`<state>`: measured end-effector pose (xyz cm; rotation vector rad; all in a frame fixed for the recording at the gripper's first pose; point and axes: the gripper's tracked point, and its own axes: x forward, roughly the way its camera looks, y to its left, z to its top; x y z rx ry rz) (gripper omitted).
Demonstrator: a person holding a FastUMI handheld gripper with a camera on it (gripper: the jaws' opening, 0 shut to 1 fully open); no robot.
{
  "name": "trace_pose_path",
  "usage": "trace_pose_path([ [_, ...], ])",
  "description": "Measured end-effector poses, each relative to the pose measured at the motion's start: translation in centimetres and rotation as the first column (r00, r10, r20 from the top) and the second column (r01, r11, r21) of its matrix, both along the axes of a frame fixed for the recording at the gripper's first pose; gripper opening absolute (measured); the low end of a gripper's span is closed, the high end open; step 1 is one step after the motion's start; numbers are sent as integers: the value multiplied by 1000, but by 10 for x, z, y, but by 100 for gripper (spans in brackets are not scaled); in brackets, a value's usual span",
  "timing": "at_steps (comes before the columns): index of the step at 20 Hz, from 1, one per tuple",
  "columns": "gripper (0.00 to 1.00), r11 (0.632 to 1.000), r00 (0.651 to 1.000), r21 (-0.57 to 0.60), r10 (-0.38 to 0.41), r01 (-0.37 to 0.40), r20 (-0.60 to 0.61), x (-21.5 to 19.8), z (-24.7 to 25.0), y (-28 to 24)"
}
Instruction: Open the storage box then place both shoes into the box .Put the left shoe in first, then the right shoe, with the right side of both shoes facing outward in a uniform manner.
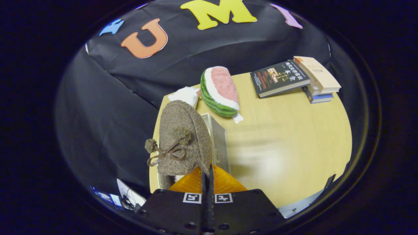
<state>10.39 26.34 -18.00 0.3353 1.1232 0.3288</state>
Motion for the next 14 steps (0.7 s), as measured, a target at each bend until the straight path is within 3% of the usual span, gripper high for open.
trace_pose_path([
  [5,0,994,995,-93,-71,65,-68,11,-51,35],
  [14,0,943,983,-306,-165,133,-81,21,-122,57],
])
